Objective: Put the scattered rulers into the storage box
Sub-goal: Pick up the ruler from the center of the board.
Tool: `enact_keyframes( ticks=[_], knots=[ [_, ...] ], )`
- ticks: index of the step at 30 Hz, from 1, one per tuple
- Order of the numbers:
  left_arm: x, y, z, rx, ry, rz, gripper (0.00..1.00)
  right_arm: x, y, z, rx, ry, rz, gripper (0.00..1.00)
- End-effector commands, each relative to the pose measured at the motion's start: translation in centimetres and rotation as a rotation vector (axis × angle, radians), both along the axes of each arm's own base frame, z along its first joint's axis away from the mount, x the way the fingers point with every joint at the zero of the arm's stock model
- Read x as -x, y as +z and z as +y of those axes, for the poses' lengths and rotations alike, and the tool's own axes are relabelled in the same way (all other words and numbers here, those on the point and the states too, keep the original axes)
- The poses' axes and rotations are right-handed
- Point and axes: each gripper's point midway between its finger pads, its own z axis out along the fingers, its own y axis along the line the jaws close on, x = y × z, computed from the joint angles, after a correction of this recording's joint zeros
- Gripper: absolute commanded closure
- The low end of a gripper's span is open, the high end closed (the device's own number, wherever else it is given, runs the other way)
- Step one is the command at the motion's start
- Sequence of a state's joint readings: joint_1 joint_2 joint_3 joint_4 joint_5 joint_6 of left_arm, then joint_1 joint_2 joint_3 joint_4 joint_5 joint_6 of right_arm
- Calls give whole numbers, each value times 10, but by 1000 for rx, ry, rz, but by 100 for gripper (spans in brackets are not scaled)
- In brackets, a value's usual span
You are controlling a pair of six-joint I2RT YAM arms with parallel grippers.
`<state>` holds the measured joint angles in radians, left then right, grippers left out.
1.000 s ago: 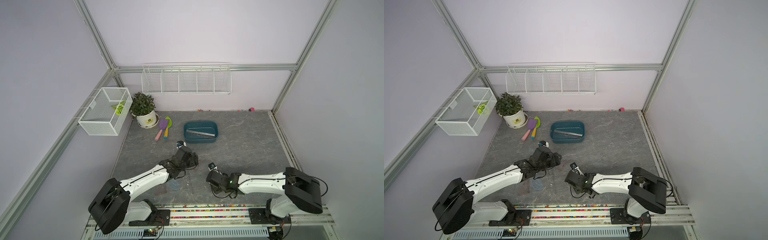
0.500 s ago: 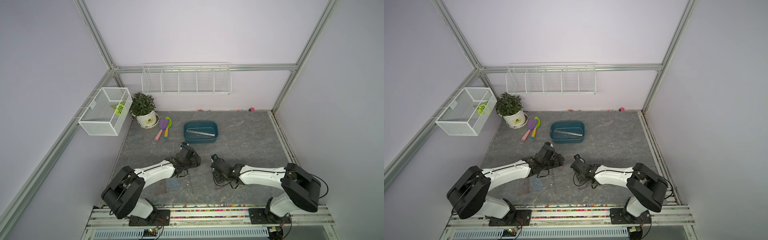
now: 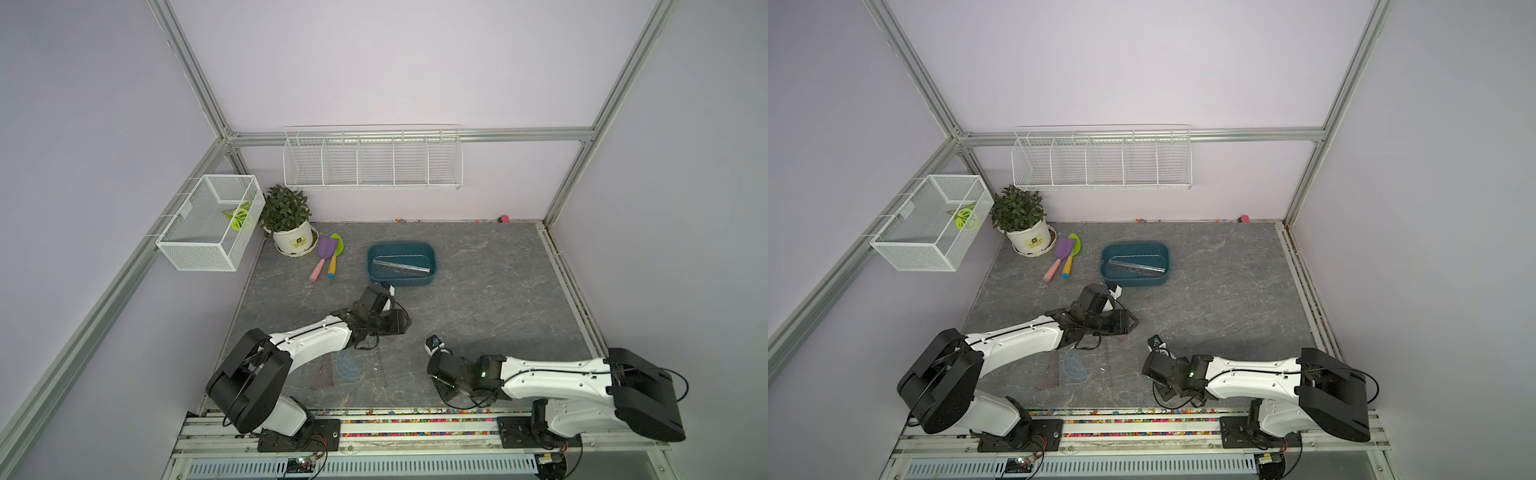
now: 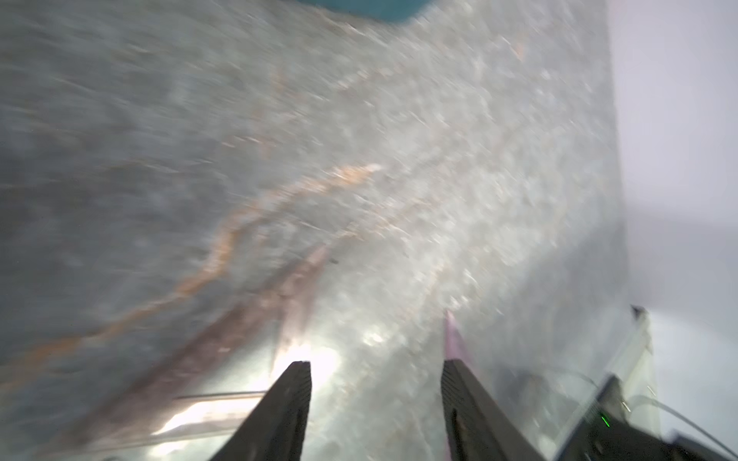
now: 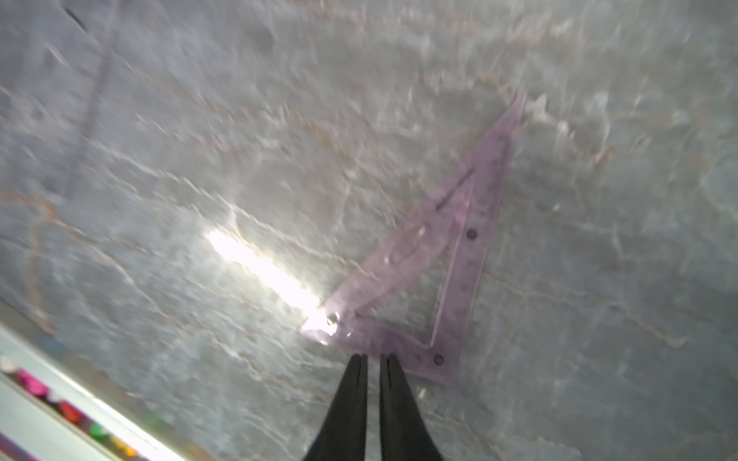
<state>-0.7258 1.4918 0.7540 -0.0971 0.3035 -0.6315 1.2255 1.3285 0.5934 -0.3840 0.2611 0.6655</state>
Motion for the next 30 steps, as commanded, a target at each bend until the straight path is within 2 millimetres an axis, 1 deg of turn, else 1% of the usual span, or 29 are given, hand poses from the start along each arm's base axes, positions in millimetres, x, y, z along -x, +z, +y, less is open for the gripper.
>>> enact_keyframes(
  ticks=[1, 3, 8, 10, 17, 21, 25, 28, 30],
  knots=[
    [25, 9, -14, 67, -145, 68, 42, 3, -14, -8, 0, -56, 9, 87],
    [30, 6, -15, 79, -160, 91, 42, 2, -21, -10, 6, -70, 5, 88],
    [39, -16, -27, 129, -198, 183, 41, -9, -30, -12, 18, -89, -14, 89],
    [40, -23, -32, 143, -210, 217, 41, -16, -32, -12, 3, -96, -10, 89],
    [39, -43, -37, 112, -229, 276, 41, -42, -32, -15, -29, -107, -7, 89],
    [38, -47, -46, 111, -247, 291, 41, -55, -34, -22, -47, -131, 6, 88],
    [42, -47, -59, 84, -297, 286, 41, -70, -32, -29, -97, -173, 13, 87],
    [46, -49, -64, 73, -316, 294, 41, -78, -29, -31, -139, -195, 19, 87],
    [46, -52, -64, 70, -316, 304, 41, -80, -28, -30, -159, -199, 28, 87]
  ],
)
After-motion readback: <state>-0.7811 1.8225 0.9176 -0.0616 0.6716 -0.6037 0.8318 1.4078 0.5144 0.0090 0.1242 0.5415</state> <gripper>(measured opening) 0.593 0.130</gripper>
